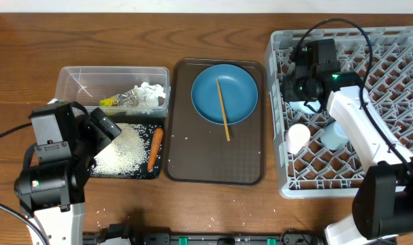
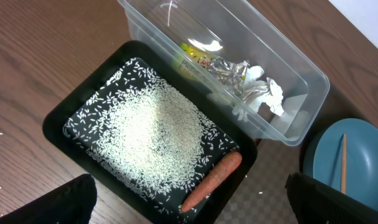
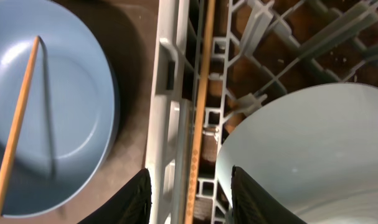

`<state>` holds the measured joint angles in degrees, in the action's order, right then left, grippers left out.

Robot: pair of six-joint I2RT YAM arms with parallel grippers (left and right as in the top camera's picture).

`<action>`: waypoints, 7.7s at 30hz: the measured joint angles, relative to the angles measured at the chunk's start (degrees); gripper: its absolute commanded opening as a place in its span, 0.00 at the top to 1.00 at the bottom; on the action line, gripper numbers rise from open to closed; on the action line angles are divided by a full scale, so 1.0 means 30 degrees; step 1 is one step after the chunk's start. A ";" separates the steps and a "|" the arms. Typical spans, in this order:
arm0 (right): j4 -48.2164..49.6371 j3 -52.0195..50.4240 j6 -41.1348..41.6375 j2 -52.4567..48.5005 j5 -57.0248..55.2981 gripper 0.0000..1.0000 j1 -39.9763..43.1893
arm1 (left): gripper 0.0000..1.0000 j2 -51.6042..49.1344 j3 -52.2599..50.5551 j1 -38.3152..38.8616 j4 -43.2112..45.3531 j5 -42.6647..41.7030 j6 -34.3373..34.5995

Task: Sort waste into correct bins and load items into the dishwasher rack
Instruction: 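Carry the chopstick to the rack and drop it in upright, then return the right gripper to the plate and grasp the second chopstick, then carry the second chopstick into the rack and release it, then move the right gripper to the blue plate and grasp its rim, then lift the blue plate and stand it upright at the rack's back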

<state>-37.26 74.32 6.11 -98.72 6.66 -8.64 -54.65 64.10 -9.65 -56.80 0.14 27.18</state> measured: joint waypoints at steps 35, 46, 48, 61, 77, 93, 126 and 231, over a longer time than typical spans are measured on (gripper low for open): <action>0.1588 0.1486 0.3184 -0.4809 -0.3096 0.65 -0.9449 | 0.01 0.0000 0.0000 0.0000 0.0000 0.0000 0.0000; 0.2229 0.1494 0.3621 -0.5574 -0.3534 0.99 -0.9442 | 0.01 0.0000 0.0000 0.0000 0.0000 0.0000 0.0000; 0.2098 0.1552 0.3585 -0.5493 -0.3526 0.99 -0.9369 | 0.01 0.0000 0.0000 0.0000 0.0000 0.0000 0.0000; -0.1027 0.2769 0.2433 0.1909 -0.3534 0.99 -0.5362 | 0.01 0.0000 0.0000 0.0000 0.0000 0.0000 0.0000; -0.1843 0.2208 0.1712 0.1348 -0.2914 0.99 -0.0321 | 0.00 0.0000 0.0000 0.0000 0.0000 0.0000 0.0000; -0.0525 0.2018 0.0692 -0.1421 -0.1749 0.33 -0.0321 | 0.01 0.0000 0.0000 0.0000 0.0000 0.0000 0.0000; 0.3344 0.2062 -0.0976 -0.3759 -0.0707 0.32 -1.0644 | 0.01 0.0000 0.0000 0.0000 0.0000 0.0000 0.0000; 0.4211 0.2441 -0.1428 -0.3257 2.7372 0.99 1.3486 | 0.01 0.0000 0.0000 0.0000 0.0000 0.0000 0.0000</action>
<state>-24.62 81.65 1.83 -108.49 88.77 31.81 -54.65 64.10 -9.65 -56.80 0.14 27.18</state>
